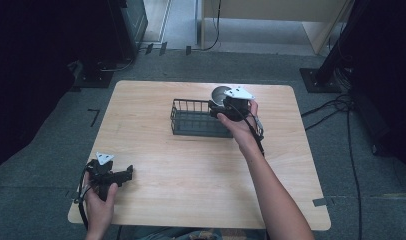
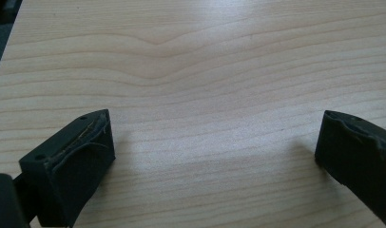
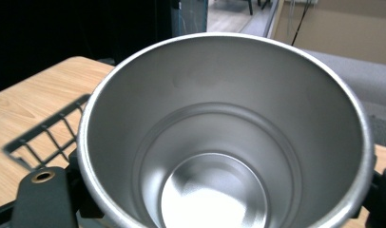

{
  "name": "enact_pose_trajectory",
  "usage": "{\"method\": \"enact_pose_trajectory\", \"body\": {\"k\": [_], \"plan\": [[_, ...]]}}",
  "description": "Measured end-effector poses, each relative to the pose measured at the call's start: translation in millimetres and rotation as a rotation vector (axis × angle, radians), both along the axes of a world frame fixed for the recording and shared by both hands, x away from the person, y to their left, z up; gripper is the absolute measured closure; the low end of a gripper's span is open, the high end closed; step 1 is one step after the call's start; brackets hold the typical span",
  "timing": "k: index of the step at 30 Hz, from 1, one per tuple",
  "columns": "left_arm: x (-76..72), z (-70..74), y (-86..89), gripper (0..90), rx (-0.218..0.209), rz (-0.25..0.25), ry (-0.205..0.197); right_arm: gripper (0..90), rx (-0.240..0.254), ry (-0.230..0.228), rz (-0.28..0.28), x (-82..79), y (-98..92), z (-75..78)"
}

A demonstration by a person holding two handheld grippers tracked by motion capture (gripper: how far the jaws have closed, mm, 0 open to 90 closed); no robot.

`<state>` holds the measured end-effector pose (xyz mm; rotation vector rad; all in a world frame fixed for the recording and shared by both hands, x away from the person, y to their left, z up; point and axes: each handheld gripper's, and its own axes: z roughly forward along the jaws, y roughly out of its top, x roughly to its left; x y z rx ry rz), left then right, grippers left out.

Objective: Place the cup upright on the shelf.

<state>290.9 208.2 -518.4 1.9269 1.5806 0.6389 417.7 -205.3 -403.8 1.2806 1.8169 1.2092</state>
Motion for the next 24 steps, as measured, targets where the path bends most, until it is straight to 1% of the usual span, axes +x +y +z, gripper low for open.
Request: {"method": "enact_pose_trajectory", "body": {"k": [7,10,21,24], "plan": [[0.0,0.0,0.0,0.0,0.000,0.000,0.000,17.7,-0.021,0.061,-0.007,12.4,1.7,-15.3],[0.0,0.0,0.0,0.0,0.000,0.000,0.000,17.7,-0.027,0.079,-0.010,16.1,1.9,-20.9],[0.0,0.0,0.0,0.0,0.000,0.000,0.000,17.6,-0.038,0.149,0.007,18.9,3.5,-35.6],[0.0,0.0,0.0,0.0,0.000,0.000,0.000,17.6,-0.026,0.164,0.011,19.7,2.7,-37.2]]}}
